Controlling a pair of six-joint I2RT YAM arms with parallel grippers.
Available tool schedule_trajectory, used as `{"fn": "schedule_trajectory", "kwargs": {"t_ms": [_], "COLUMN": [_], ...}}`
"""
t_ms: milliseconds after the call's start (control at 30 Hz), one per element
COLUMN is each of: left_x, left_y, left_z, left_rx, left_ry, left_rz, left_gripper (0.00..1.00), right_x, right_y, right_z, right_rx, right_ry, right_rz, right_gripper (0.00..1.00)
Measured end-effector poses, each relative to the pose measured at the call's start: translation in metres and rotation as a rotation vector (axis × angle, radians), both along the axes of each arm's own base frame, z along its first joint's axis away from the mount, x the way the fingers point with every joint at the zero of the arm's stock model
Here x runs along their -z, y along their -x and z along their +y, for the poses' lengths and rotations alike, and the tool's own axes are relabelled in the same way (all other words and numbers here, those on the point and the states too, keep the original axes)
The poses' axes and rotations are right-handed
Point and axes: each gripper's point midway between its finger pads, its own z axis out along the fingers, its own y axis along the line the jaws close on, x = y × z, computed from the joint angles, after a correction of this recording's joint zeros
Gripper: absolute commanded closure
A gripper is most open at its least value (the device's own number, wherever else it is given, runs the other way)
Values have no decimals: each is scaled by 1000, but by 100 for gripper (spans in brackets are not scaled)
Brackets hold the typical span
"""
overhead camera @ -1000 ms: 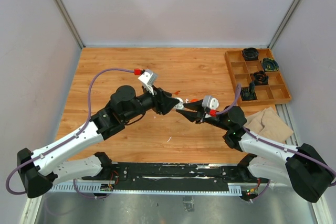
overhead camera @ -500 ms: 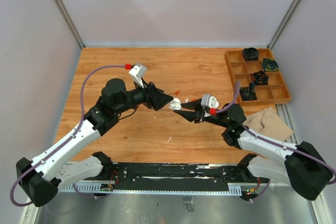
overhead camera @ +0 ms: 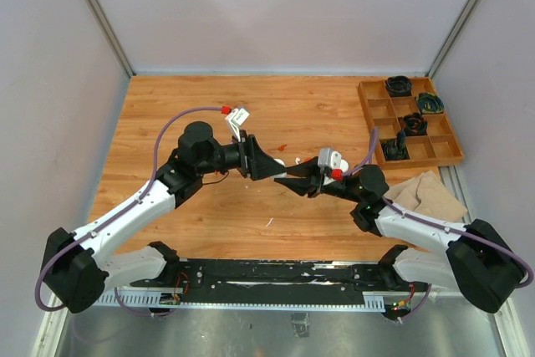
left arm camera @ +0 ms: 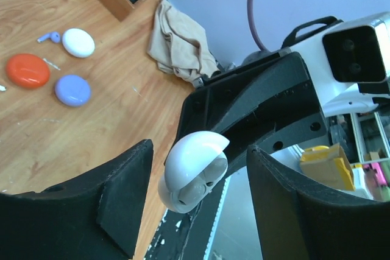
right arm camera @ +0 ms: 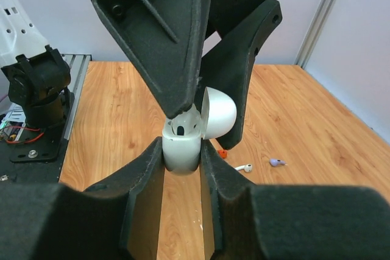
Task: Insert the wireless bluetooth earbuds into the charging case
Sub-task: Close the charging case, then place the charging case at the center of the board.
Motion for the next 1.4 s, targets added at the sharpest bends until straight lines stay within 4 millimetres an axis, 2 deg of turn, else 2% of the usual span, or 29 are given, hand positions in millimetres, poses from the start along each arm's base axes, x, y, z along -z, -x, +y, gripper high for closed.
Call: {"fn": "schedule_trajectory", "kwargs": {"t_ms": [167,400,567,733,867,1033,1233,1333,1400], "left_x": [-5,-21,-27,-18,-13,-22,-36,-42,-46], "left_y": [5,11,13,-4,-26,-49,-63,-68,-70], "left_z": [-2,0,5,19,38,76,125,147,160], "left_rx": [46,87,89,-19,-180,-408,-628,-723,-779], "left_ry": [36,88,102,39,-80,-222,-371,-429,-454], "left_rz": [8,-33,-56,-53,-76,-159,-257,-306,-338], "left_gripper": [42,44,39,31,24,18,8,1,1], "right_x": [2,9,15,30,41,55,107,138,159], "right_y": [-1,-4,-4,-4,-9,-11,2,18,30], "right_z": [0,1,1,0,-4,-15,-40,-53,-62], "right_rx": [-1,-2,-5,7,53,124,212,236,250], "right_ry": [-1,7,22,75,157,282,473,577,654], "right_rz": [23,64,97,166,266,411,653,805,906], "right_gripper": [99,99,99,97,96,95,93,92,91]}}
